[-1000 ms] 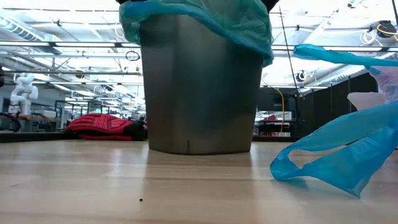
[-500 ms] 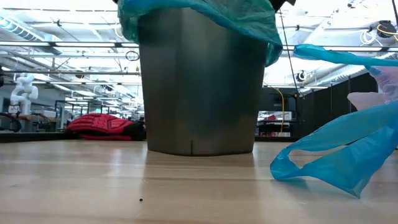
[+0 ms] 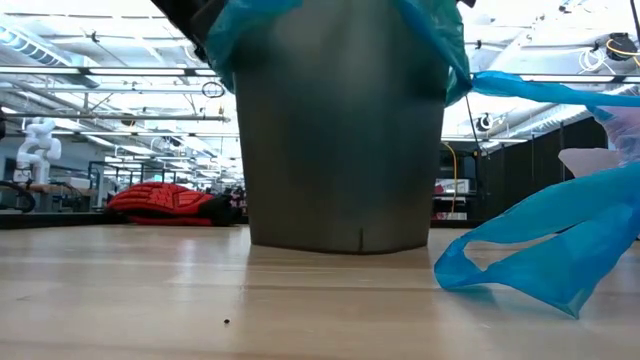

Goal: Place trash/remove bag and relplace
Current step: Insert the blue trash bag into the black trash bin

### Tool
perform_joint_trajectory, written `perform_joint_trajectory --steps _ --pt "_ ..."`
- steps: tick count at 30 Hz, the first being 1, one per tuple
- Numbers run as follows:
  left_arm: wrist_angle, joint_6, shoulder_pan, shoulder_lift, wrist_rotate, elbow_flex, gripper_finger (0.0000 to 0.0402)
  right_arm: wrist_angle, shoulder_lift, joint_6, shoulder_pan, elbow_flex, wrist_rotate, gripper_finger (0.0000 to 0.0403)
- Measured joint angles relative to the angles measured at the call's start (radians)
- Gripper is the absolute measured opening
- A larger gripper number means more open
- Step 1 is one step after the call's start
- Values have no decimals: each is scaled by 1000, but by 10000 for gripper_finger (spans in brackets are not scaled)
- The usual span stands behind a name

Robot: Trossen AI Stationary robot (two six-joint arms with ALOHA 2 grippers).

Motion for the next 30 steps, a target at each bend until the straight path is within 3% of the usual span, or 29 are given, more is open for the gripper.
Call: perform_joint_trajectory --steps 11,23,30 --pt "-20 41 -40 4 17 5 8 -35 3 -13 11 -3 15 0" --pt "-261 57 -57 -7 -15 158 128 -40 1 -22 12 -2 13 0" --pt "-395 -28 -98 -97 -16 213 173 -48 1 -23 12 -2 12 0"
